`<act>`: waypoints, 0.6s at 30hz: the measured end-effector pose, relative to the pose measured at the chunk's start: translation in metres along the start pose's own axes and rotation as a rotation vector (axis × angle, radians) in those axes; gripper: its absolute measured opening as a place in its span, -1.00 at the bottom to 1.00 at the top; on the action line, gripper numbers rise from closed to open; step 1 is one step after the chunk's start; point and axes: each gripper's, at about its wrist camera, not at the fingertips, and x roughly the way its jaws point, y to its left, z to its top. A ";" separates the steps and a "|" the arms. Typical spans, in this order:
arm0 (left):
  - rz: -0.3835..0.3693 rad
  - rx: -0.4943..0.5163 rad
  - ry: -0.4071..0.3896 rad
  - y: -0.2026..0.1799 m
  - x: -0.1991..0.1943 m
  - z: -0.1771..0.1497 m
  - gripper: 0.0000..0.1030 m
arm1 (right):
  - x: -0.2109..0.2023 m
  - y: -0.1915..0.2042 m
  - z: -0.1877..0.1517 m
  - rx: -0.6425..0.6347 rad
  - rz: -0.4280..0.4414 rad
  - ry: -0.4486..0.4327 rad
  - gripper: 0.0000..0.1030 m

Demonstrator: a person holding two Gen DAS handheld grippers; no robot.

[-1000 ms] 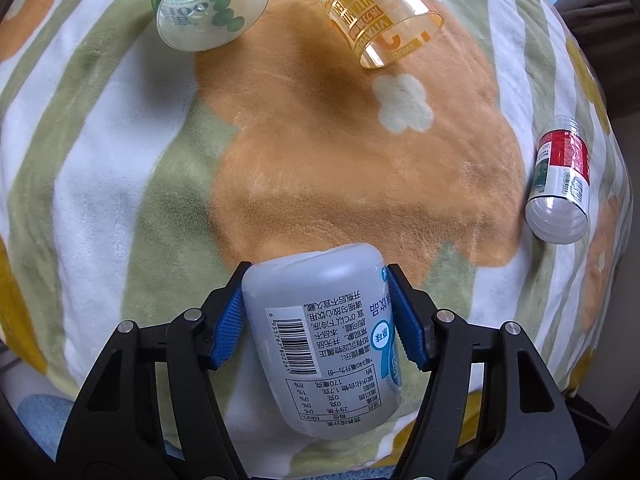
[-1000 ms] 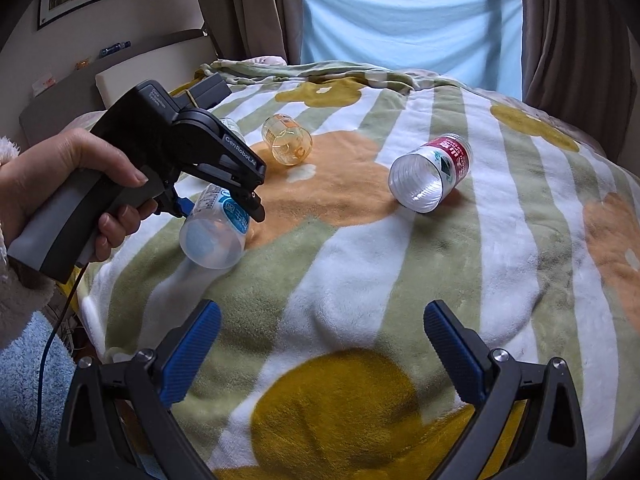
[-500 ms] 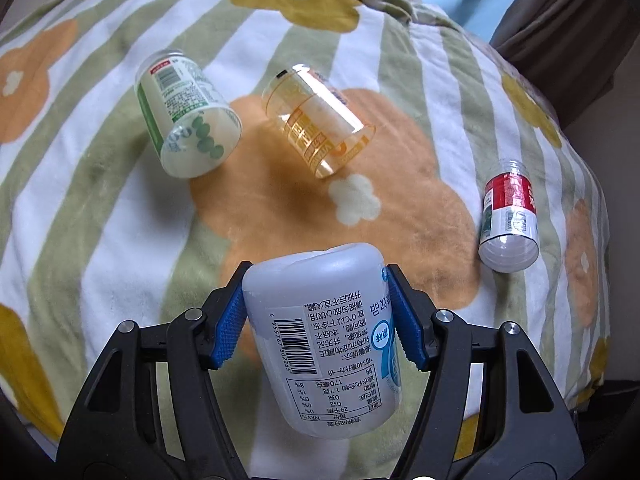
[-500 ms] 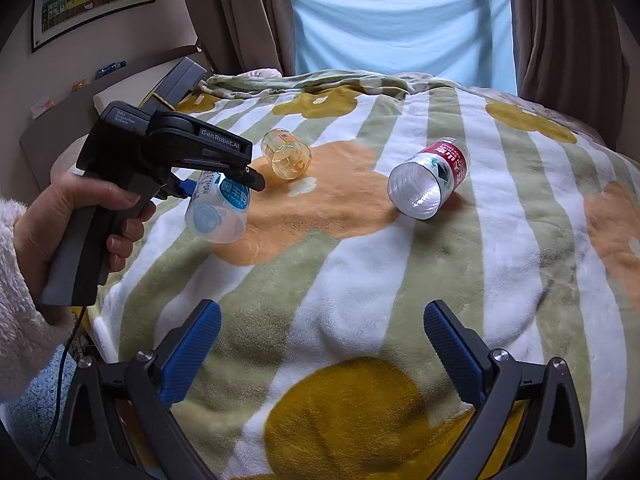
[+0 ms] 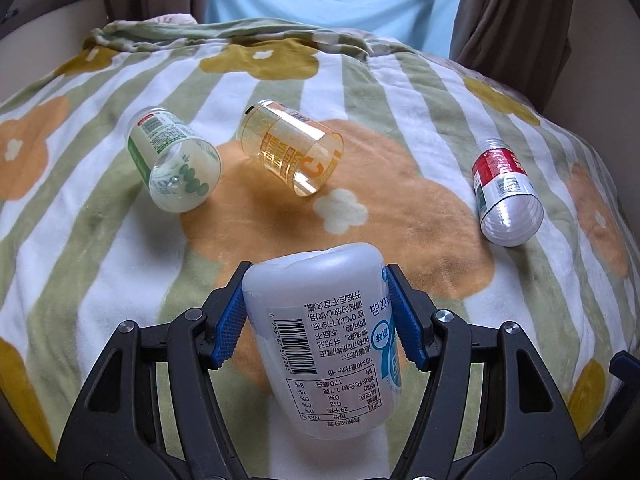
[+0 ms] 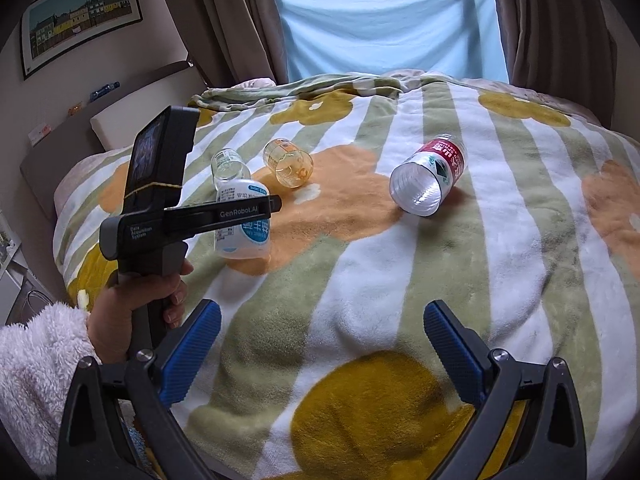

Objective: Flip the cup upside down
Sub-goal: 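Lift the white bottle with the left tool and turn it cap-down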

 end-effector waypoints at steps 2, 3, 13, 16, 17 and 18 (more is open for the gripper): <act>-0.007 0.006 -0.005 0.001 -0.006 -0.008 0.20 | -0.001 0.000 0.000 0.001 0.002 0.002 0.97; -0.013 0.009 -0.007 0.001 -0.009 -0.011 0.20 | -0.001 -0.001 0.000 0.003 0.002 0.001 0.97; -0.034 0.029 -0.095 0.007 -0.020 -0.001 0.20 | -0.003 -0.004 0.001 0.021 -0.003 -0.009 0.97; -0.036 0.059 -0.101 0.005 -0.019 -0.007 0.20 | -0.003 -0.005 0.001 0.027 -0.003 -0.006 0.97; -0.037 0.078 -0.100 0.004 -0.020 -0.011 0.20 | -0.004 -0.006 0.000 0.026 -0.004 -0.006 0.97; -0.035 0.097 -0.090 0.002 -0.019 -0.015 0.20 | -0.004 -0.006 0.000 0.027 -0.002 -0.005 0.97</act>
